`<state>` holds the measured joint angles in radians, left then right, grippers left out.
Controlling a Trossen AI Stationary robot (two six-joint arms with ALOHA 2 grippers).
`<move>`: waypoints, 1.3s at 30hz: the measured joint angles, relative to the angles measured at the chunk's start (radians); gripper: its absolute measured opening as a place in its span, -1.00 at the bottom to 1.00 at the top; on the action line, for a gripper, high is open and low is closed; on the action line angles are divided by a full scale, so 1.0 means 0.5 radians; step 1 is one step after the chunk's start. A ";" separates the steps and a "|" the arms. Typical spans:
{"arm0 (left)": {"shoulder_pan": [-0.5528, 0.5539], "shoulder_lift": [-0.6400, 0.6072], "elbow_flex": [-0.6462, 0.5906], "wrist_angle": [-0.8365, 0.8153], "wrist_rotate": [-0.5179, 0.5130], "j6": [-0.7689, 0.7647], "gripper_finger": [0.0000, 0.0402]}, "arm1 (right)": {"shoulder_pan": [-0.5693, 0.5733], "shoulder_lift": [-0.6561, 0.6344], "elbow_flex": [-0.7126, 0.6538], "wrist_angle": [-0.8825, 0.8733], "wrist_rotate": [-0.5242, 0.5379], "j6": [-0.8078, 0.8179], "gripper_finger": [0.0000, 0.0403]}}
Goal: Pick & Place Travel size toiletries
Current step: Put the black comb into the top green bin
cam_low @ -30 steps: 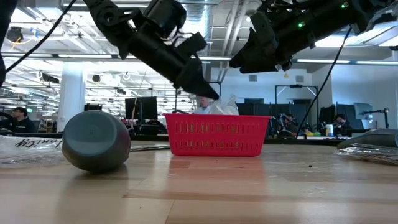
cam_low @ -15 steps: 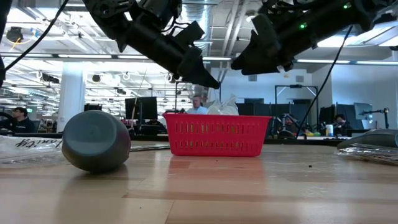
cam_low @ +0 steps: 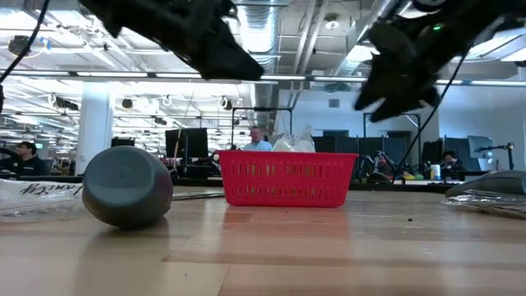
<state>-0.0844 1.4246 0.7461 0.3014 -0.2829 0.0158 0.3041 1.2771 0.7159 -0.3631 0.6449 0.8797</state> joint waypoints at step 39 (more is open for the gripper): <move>-0.367 -0.110 -0.146 0.043 -0.002 -0.161 -0.36 | 1.121 -0.025 -0.002 -1.403 -0.707 2.447 -0.03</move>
<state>-0.2679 1.3697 0.6731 0.3228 -0.2836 -0.0647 0.8646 1.2647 0.7150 -1.0646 0.2917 2.1030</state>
